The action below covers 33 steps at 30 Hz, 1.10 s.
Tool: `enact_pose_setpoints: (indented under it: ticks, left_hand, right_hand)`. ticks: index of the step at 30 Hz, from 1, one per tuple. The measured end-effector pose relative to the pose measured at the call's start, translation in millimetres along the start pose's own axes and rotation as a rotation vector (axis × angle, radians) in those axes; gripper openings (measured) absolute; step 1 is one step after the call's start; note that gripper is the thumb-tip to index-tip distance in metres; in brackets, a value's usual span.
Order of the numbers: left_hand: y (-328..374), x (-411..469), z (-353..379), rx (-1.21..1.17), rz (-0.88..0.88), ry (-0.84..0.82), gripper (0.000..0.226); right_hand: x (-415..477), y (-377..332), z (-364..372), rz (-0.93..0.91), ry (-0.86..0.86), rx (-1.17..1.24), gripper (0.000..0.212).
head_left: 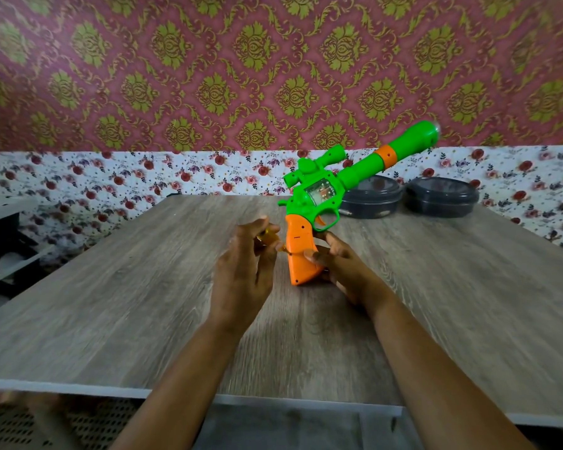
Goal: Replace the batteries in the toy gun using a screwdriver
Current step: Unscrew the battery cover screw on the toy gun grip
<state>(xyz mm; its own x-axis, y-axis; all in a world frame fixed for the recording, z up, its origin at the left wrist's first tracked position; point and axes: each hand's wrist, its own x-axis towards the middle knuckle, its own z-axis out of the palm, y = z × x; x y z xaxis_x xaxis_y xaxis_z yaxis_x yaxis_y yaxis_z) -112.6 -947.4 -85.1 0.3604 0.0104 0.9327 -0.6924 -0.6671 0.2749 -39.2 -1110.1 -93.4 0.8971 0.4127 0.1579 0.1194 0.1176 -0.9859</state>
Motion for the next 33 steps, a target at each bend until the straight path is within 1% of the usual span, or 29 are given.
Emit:
enact_pose_setpoints:
  ticks: [6,10,13,18,20,24,26,28,31,33]
  left_hand:
    - [2,0,0,-0.01,-0.019,0.009,0.03]
    - [5,2,-2,0.055,0.048,0.005,0.032]
    - [9,3,-5,0.067,0.067,0.042,0.032]
    - [11,4,-7,0.13,0.14,0.076,0.028]
    - [12,5,-6,0.115,0.158,0.084,0.024]
    - [10,6,-6,0.022,0.117,0.132,0.012]
    - [11,4,-6,-0.035,0.089,0.15,0.018]
    - [14,4,-7,-0.095,0.044,0.133,0.022]
    - [13,3,-6,-0.024,0.044,0.11,0.019]
    - [11,4,-7,0.009,0.058,0.107,0.018]
  right_hand:
    - [0,1,0,0.002,0.005,0.002,0.036]
    - [0,1,-1,0.005,0.006,-0.01,0.035]
    - [-1,0,0,0.008,0.01,-0.003,0.028]
    - [-3,-1,1,0.012,0.018,-0.011,0.026]
    - [-3,-2,2,0.011,0.018,-0.02,0.026]
    - [-2,-1,1,0.011,0.029,-0.029,0.026]
    - [-1,0,1,0.014,0.036,-0.032,0.028]
    - [-1,0,1,0.021,0.036,-0.043,0.03]
    - [-1,-1,1,0.035,0.041,-0.052,0.039]
    - [0,-1,2,0.039,0.042,-0.045,0.041]
